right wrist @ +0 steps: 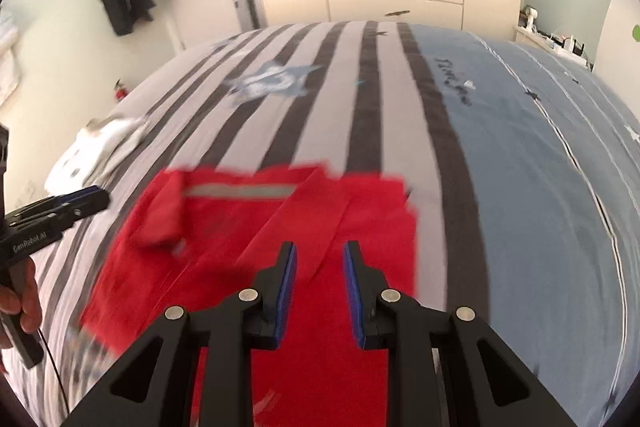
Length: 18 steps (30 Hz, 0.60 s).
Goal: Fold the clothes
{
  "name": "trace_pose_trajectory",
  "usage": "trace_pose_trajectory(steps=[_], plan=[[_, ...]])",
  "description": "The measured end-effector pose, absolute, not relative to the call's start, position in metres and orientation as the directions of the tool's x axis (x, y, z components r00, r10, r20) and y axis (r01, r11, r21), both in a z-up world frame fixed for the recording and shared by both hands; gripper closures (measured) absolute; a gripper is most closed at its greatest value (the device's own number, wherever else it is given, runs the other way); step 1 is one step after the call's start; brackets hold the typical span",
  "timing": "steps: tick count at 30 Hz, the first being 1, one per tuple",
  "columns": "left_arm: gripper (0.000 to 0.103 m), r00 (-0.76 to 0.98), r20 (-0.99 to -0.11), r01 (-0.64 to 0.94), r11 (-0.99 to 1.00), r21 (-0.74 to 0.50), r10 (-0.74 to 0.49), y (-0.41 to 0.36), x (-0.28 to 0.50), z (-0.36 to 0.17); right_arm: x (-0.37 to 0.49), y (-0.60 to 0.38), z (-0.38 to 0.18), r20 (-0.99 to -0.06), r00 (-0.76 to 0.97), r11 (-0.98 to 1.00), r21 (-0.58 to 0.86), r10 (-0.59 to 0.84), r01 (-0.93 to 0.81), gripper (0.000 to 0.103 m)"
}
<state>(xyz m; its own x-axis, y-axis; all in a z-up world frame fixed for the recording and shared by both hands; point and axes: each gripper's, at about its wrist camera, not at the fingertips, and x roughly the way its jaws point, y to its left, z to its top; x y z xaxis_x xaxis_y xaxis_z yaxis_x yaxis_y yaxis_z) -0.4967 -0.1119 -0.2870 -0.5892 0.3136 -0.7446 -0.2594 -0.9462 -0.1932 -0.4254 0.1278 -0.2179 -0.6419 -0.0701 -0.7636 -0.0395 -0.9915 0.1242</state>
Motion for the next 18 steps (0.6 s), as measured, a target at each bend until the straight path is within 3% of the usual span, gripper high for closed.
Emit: trace_pose_trajectory(steps=[8, 12, 18], plan=[[0.072, -0.516, -0.812, -0.208, -0.959, -0.19, 0.273, -0.084, -0.447, -0.348, -0.391, 0.095, -0.273, -0.8, -0.594, -0.988, 0.144, -0.087, -0.048, 0.082], [0.072, -0.508, -0.815, -0.204, -0.958, -0.2, 0.278, -0.082, -0.449, -0.346, -0.39, 0.094, -0.28, -0.795, -0.599, -0.989, 0.142, -0.091, -0.037, 0.082], [0.072, -0.566, -0.791, -0.157, -0.972, -0.176, 0.234, -0.109, -0.436, -0.32, -0.378, 0.107, -0.246, -0.79, -0.61, -0.989, 0.136, -0.069, -0.064, 0.083]])
